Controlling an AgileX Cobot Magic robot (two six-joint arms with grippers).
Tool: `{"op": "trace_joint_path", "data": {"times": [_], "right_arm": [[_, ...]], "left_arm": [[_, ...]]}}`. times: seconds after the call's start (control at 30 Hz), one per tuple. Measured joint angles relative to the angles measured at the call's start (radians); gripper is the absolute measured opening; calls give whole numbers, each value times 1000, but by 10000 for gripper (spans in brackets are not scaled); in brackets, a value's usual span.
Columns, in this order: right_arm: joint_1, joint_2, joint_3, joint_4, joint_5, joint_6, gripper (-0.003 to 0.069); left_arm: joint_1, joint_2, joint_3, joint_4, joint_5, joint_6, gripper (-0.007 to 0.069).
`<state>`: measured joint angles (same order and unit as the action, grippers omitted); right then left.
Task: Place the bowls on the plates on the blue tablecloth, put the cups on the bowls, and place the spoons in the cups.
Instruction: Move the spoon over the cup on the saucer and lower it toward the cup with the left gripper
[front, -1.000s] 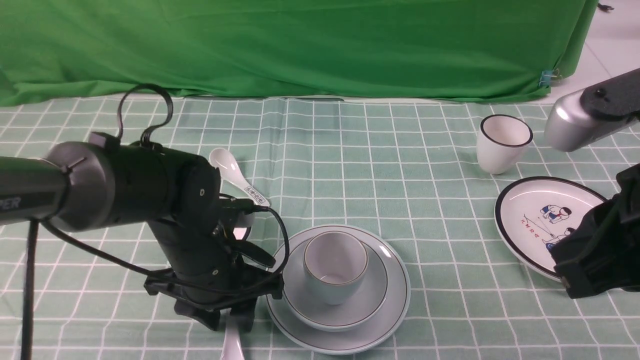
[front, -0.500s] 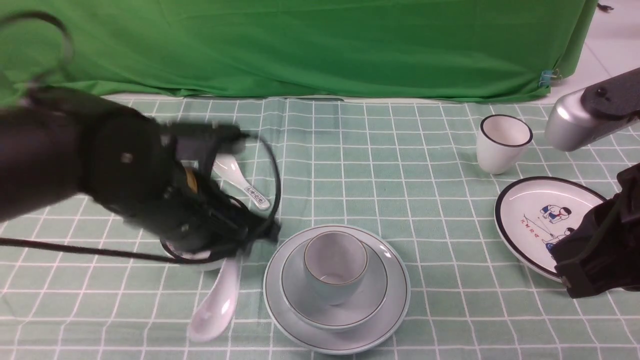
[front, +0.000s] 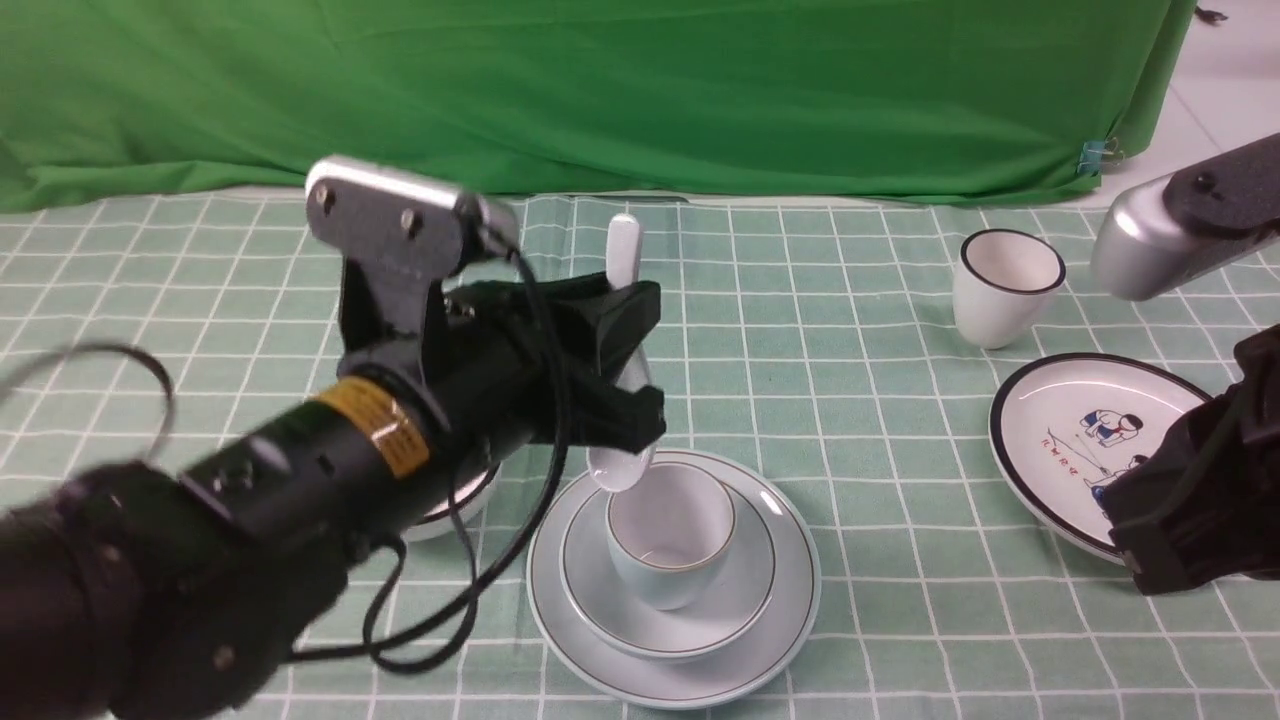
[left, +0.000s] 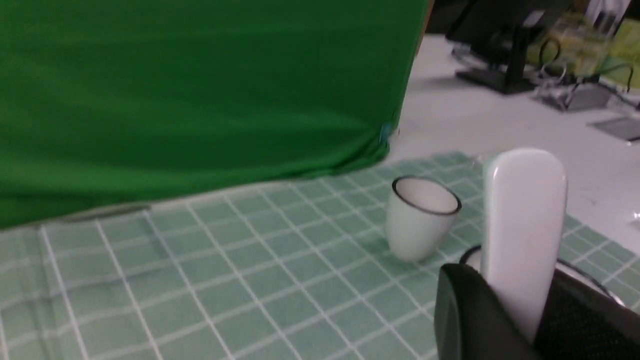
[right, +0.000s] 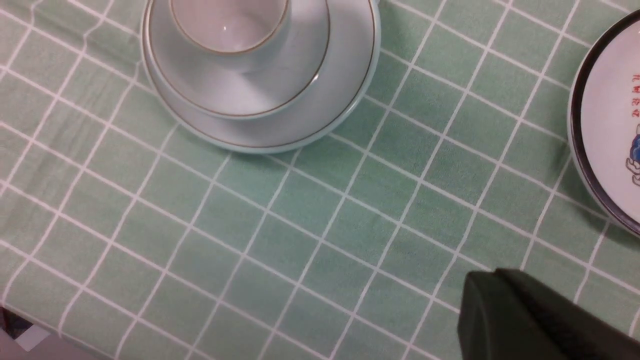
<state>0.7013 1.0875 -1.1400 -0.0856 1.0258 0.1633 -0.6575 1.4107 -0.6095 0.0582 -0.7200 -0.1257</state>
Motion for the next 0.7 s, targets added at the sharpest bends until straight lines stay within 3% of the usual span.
{"op": "trace_joint_path", "data": {"times": [0.13, 0.7], "right_arm": [[0, 0, 0, 0, -11, 1, 20], [0, 0, 0, 0, -16, 3, 20]], "left_arm": [[0, 96, 8, 85, -155, -29, 112], [0, 252, 9, 142, -225, -64, 112]]}}
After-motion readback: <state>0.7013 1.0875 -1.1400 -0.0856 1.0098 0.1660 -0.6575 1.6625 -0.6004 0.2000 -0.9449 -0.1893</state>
